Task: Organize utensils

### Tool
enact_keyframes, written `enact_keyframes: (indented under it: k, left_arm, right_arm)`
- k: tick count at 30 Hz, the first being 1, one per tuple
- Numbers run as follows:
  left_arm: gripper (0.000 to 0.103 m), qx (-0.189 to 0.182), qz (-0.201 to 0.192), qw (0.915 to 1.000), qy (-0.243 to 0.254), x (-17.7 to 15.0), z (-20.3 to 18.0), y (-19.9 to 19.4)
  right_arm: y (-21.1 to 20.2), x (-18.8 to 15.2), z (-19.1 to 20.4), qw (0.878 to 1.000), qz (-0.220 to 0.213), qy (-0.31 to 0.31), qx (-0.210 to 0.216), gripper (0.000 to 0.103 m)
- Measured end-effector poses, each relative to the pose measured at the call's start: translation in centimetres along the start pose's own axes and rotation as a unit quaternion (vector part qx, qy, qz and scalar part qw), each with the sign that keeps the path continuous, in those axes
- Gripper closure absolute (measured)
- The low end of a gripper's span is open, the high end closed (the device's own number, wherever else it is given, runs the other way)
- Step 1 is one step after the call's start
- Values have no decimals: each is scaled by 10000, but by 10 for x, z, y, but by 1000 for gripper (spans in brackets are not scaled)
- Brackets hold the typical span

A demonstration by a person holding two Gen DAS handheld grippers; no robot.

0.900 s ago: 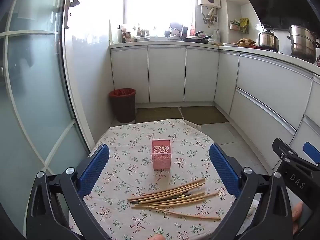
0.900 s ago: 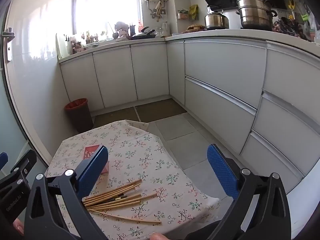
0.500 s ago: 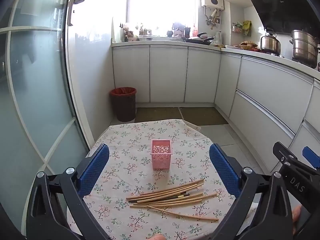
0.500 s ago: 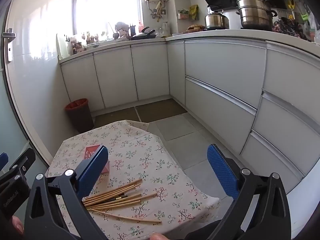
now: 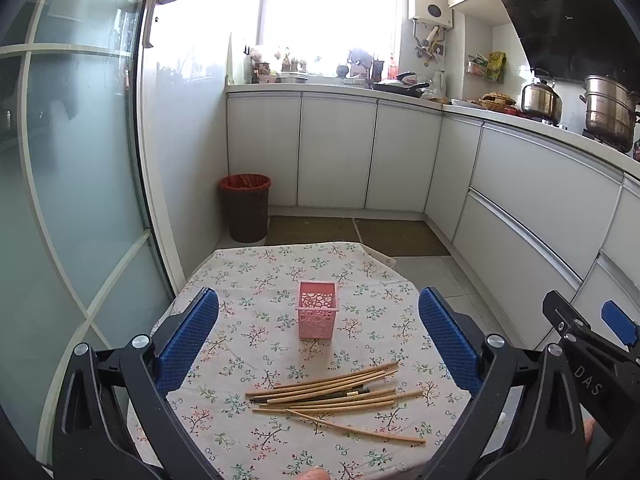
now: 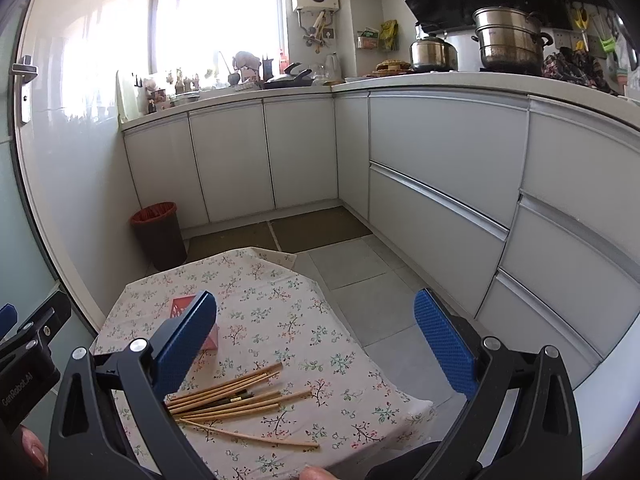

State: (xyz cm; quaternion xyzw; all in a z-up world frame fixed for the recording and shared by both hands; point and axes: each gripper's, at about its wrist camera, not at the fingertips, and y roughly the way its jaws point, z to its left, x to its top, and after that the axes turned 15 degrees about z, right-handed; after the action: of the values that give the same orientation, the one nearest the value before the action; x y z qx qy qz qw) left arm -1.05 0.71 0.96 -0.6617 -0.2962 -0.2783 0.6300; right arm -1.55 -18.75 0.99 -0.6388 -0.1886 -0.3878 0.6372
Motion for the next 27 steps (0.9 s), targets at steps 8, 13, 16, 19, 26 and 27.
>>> enact_keyframes:
  k: [8, 13, 16, 19, 26, 27]
  left_arm:
    - [7, -70, 29, 10000, -52, -5, 3, -7]
    - [7, -185, -49, 9997, -127, -12, -2, -18]
    - [7, -244, -105, 9996, -118, -19, -8, -26]
    - [7, -306, -111, 9994, -80, -25, -14, -30]
    - [7, -391, -111, 9992, 38, -34, -27, -37]
    - [7, -397, -113, 9991, 53, -35, -28, -38]
  right_arm:
    - [-8, -4, -7, 10000, 4, 34, -18, 7]
    - [-15, -11, -15, 10000, 0, 70, -56, 7]
    - [-21, -18, -22, 9998, -69, 126, -134, 6]
    - [-28, -24, -32, 9995, -103, 197, -209, 7]
    - [-37, -37, -53, 9987, -128, 352, -333, 7]
    - [-38, -37, -55, 9987, -118, 358, -338, 7]
